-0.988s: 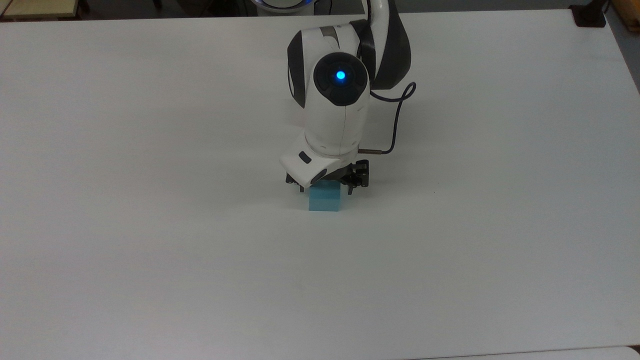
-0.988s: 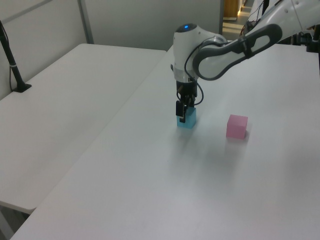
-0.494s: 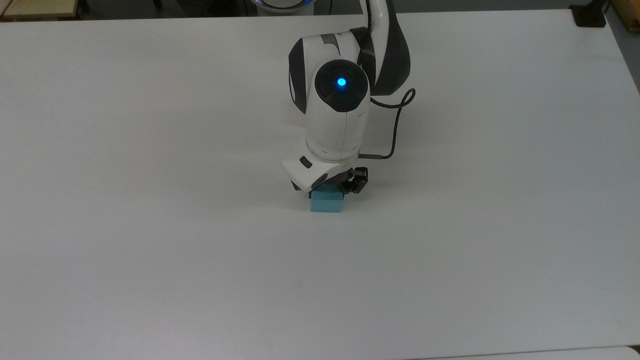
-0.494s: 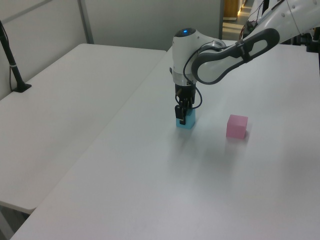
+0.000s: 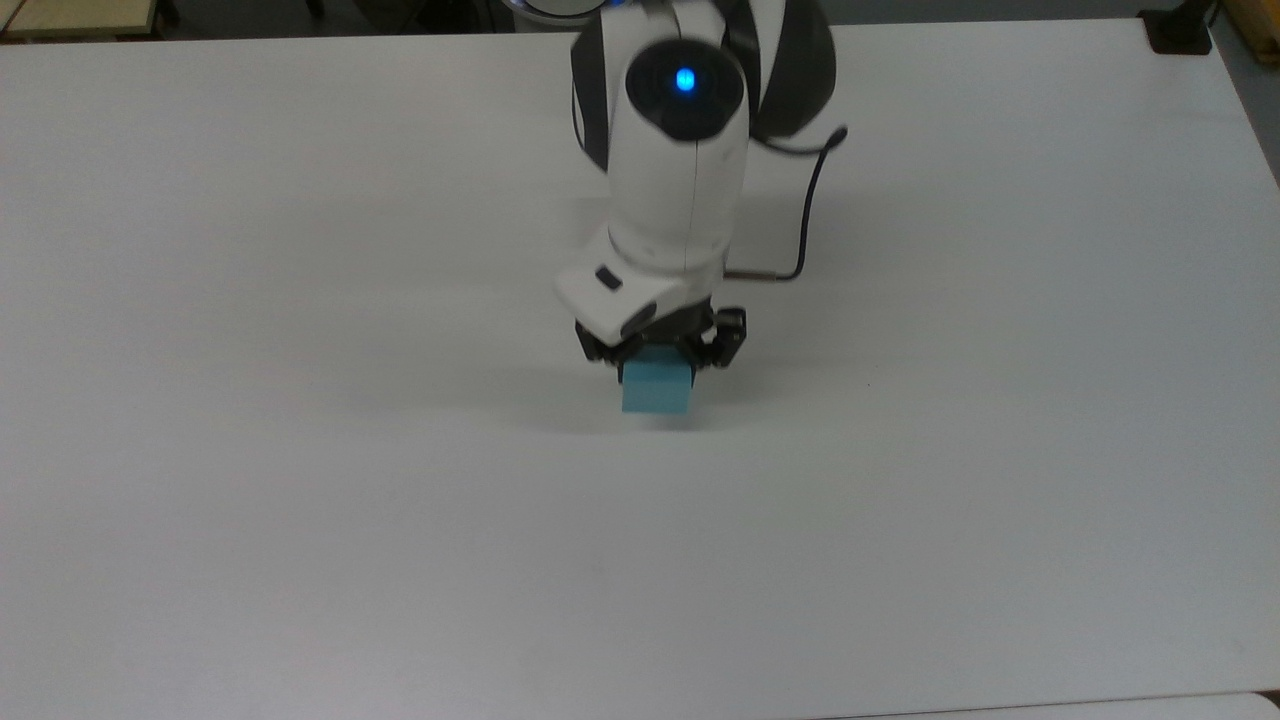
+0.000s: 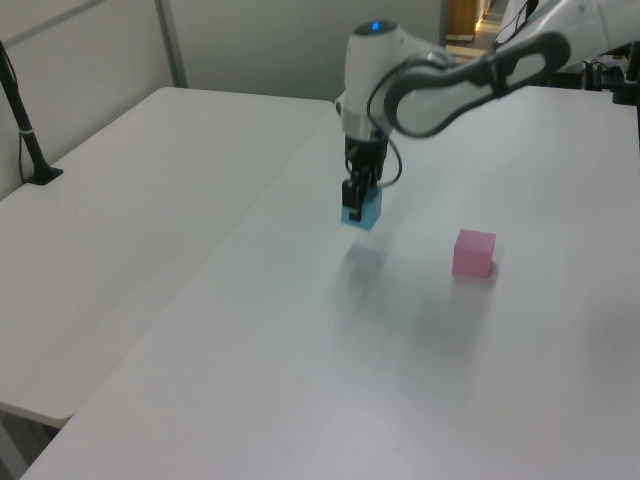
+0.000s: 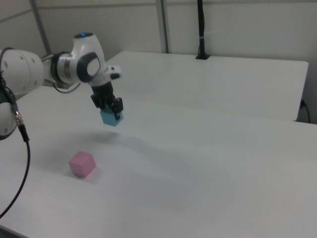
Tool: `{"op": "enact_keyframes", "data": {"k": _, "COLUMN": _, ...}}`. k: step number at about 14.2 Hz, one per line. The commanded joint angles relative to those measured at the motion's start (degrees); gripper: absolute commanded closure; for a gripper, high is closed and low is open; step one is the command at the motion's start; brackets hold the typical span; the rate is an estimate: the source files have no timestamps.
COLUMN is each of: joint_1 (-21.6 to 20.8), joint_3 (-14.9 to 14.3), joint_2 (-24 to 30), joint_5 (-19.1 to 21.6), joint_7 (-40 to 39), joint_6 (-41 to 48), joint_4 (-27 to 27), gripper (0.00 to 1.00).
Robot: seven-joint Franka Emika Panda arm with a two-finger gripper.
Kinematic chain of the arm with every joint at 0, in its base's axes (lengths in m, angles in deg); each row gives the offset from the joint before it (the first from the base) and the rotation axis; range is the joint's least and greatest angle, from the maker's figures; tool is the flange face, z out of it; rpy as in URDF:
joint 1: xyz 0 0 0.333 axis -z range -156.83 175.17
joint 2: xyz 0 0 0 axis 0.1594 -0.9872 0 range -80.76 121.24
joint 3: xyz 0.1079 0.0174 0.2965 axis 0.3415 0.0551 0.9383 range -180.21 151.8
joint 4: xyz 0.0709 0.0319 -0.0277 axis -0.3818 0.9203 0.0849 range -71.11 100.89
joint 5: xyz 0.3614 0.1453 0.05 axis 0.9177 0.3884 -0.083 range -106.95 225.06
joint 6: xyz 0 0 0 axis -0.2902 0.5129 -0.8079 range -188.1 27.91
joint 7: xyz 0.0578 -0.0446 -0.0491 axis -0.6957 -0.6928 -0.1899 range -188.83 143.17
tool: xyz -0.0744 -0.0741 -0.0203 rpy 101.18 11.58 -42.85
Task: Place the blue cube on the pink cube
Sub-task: 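Lift the light-blue cube and carry it toward the pink cube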
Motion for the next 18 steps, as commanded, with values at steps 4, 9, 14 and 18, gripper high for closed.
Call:
{"op": "enact_keyframes", "data": {"k": 4, "joint_1": -0.3, "joint_3": -1.3, "joint_2": 13.6, "joint_5": -0.4, "joint_7": 0.1, "joint_6": 16.0, "joint_4": -2.5, "gripper": 0.81}}
{"op": "enact_keyframes", "data": {"k": 9, "joint_1": 0.0, "joint_3": -1.3, "joint_2": 14.7, "joint_5": 0.0, "joint_7": 0.0, "joint_6": 18.5, "joint_4": -3.9, "gripper": 0.8}}
{"op": "enact_keyframes", "data": {"k": 14, "joint_1": -0.1, "joint_3": -0.7, "joint_2": 23.2, "joint_5": 0.3, "joint_7": -0.1, "joint_6": 18.4, "joint_4": 4.4, "gripper": 0.8}}
{"op": "enact_keyframes", "data": {"k": 18, "joint_1": -1.9, "joint_3": -0.3, "joint_2": 32.0, "joint_5": 0.9, "joint_7": 0.4, "joint_6": 18.4, "joint_4": 14.9, "gripper": 0.79}}
